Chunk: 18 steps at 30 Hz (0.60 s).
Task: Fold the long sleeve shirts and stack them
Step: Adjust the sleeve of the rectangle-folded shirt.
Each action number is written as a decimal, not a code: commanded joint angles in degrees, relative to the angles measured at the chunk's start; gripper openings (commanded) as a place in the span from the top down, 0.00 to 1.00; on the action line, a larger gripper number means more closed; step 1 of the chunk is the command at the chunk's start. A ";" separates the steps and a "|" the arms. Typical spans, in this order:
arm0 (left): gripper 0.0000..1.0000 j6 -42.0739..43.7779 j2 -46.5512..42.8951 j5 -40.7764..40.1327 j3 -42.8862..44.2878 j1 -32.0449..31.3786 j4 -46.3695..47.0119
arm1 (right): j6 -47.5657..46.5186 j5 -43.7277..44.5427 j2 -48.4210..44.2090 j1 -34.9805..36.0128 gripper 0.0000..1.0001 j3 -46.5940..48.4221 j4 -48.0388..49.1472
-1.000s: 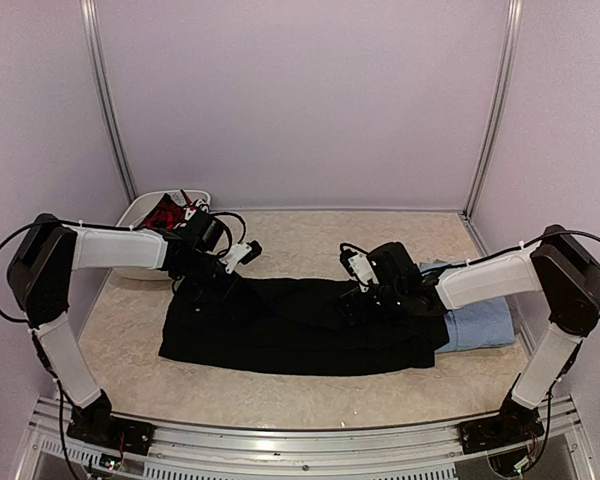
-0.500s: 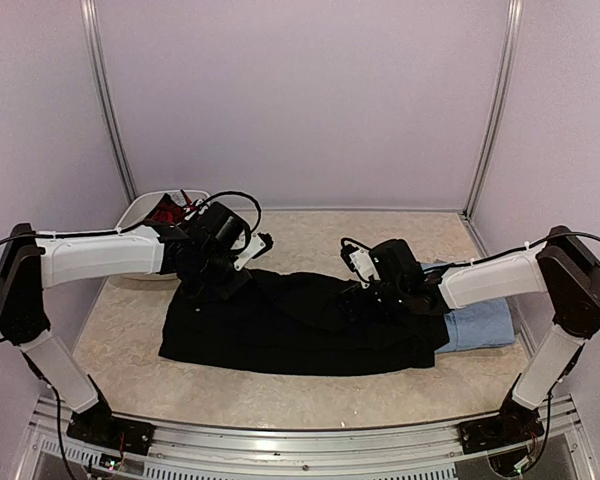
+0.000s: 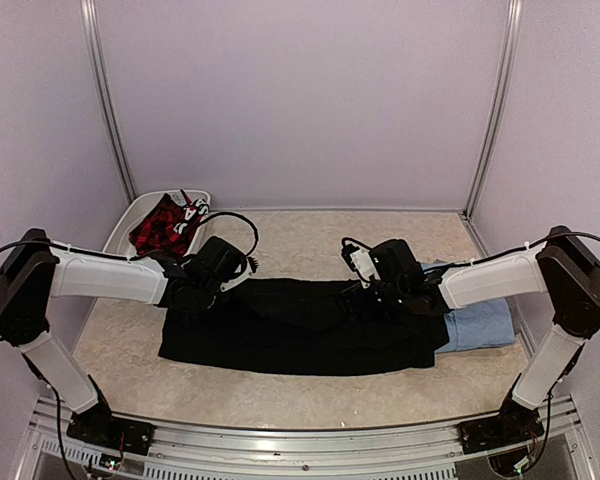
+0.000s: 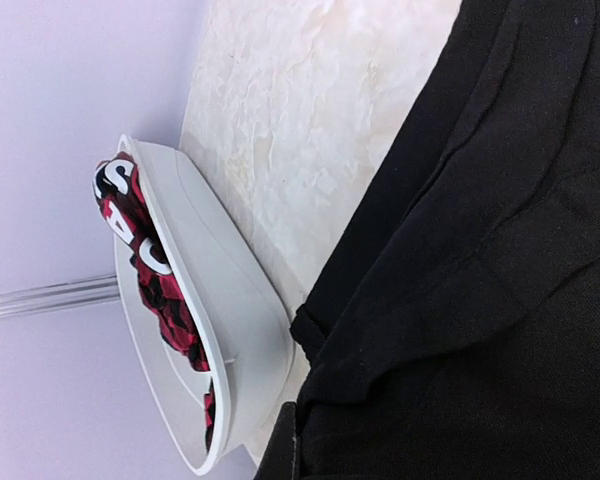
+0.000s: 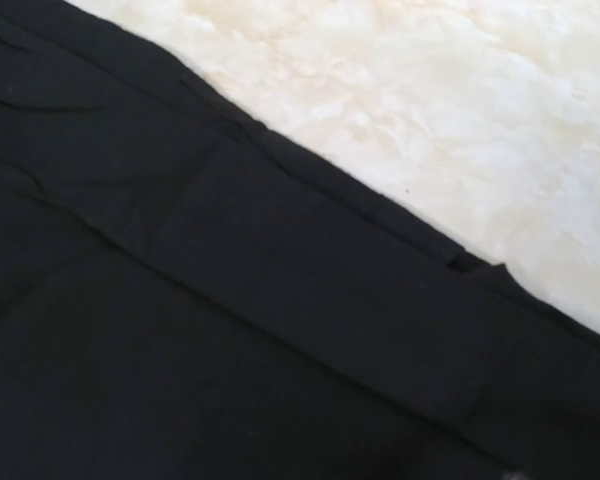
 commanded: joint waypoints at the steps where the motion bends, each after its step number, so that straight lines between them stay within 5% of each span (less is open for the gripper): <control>1: 1.00 9.46 -1.02 -6.85 -3.52 -1.47 14.41 | -0.17 1.02 -0.44 0.37 0.17 -0.97 0.75; 9: 0.89 12.90 -0.83 -7.28 -9.26 -4.60 23.15 | -0.05 1.96 -0.91 0.06 0.17 -0.53 -0.76; 16: 0.80 7.41 -0.51 -8.86 -10.26 -4.79 18.21 | 0.15 2.79 -3.17 -0.90 0.17 -0.51 -2.06; 18: 0.69 5.38 -0.76 -9.04 -10.90 -4.79 15.52 | -0.06 3.10 -3.36 -1.11 0.17 -0.38 -2.54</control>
